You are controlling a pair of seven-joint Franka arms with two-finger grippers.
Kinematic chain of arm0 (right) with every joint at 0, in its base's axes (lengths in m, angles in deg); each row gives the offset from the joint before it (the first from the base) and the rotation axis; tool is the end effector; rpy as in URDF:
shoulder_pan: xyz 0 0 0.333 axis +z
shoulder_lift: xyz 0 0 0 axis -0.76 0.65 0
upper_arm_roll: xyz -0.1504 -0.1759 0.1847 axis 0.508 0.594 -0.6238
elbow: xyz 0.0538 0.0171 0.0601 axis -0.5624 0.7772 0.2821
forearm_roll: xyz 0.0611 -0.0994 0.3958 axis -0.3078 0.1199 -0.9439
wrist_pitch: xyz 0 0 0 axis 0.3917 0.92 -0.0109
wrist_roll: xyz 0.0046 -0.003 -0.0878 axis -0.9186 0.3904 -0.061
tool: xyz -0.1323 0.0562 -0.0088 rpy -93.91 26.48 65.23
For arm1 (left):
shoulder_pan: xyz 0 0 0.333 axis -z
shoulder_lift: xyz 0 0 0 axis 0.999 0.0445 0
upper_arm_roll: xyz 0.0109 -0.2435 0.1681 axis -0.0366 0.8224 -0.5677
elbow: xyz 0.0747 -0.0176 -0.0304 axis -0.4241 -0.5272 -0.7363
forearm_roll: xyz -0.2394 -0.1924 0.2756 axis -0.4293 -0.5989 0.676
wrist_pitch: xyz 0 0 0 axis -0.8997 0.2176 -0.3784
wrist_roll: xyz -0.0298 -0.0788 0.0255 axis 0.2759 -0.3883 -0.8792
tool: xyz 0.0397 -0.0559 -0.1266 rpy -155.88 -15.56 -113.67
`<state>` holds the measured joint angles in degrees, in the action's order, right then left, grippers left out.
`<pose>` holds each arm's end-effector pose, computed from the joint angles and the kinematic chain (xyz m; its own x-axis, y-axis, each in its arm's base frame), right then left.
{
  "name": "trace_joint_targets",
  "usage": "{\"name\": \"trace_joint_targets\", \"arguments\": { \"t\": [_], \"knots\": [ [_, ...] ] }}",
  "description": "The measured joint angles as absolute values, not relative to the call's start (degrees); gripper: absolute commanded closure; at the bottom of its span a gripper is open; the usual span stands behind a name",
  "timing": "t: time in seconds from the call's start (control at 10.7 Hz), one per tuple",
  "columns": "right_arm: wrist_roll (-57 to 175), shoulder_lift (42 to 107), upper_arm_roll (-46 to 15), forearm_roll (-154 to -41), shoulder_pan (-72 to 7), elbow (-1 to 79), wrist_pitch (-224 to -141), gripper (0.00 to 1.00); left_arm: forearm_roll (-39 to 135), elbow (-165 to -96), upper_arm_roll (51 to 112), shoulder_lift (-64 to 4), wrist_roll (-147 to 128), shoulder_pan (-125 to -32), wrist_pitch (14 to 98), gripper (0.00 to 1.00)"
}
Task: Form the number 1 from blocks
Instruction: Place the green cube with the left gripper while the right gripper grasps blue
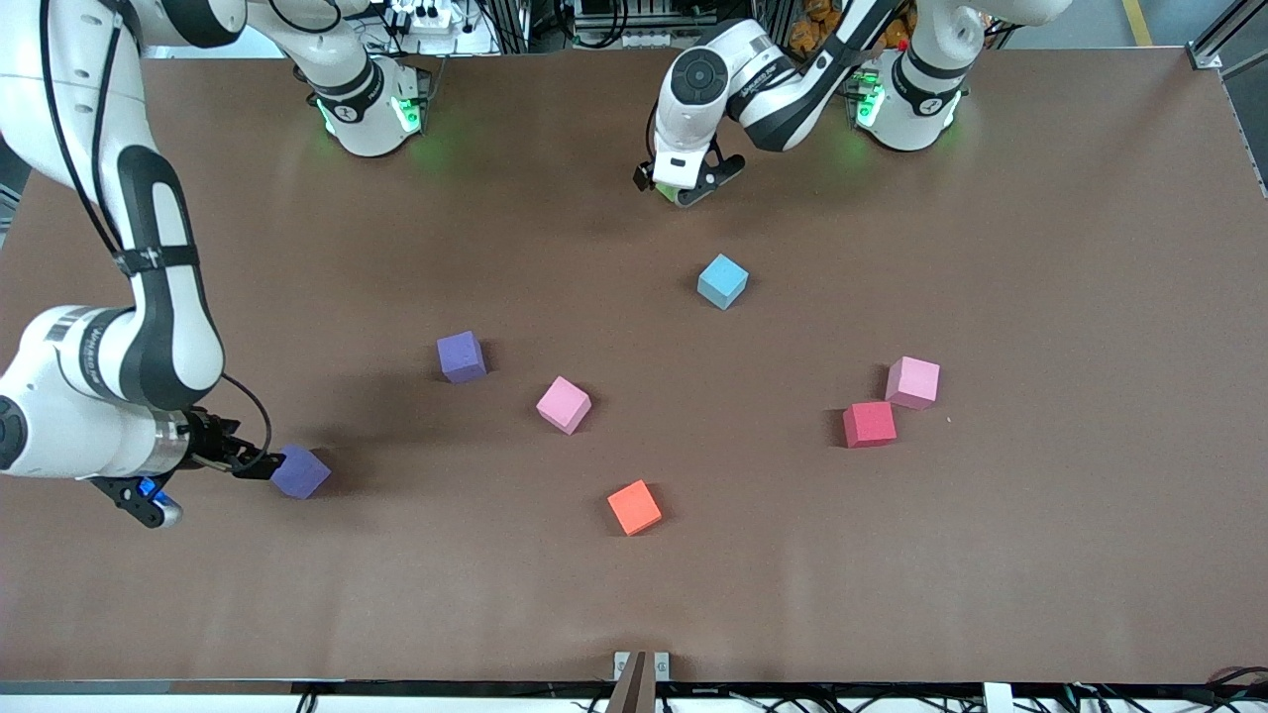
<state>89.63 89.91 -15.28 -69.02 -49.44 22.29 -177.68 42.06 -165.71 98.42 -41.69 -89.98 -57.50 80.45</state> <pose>0.6996 -0.0477 0.2238 0.8133 -0.5523 -0.1831 -0.5591 -0.8289 0.0168 0.1964 -0.4694 0.1680 0.7824 0.5570 -0.2785 0.5510 -0.8276 -0.1074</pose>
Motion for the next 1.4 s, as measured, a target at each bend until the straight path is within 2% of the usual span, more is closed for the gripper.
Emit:
{"name": "trace_joint_targets", "arguments": {
  "t": [0.56,0.66,0.84,1.03,1.12,1.4],
  "knots": [
    [89.63,92.78,-14.47,-73.28,-49.74,22.23,-178.71,0.0,42.06,-169.18,99.15,-41.64,-90.5,-57.66,84.71,0.0],
    [89.65,93.03,-14.38,-73.76,-49.74,22.23,-179.01,0.0,42.06,-169.28,99.17,-41.47,-90.5,-57.66,85.2,0.03],
    [89.67,93.97,-14.38,-74.15,-49.72,22.24,-181.29,0.0,42.06,-169.34,99.47,-40.61,-90.5,-57.64,85.95,0.36],
    [89.66,94.87,-14.34,-75.21,-49.71,22.23,-182.42,0.0,42.06,-169.33,100.38,-39.99,-90.5,-57.63,86.52,0.83],
    [89.66,95.18,-14.13,-75.84,-49.71,22.23,-182.69,0.0,42.06,-169.2,100.74,-40.0,-90.31,-57.63,86.72,0.99],
    [89.61,95.61,-13.36,-77.93,-49.71,22.23,-182.85,0.0,42.77,-167.35,100.94,-40.11,-81.18,-57.65,87.21,1.0]
  ]
}}
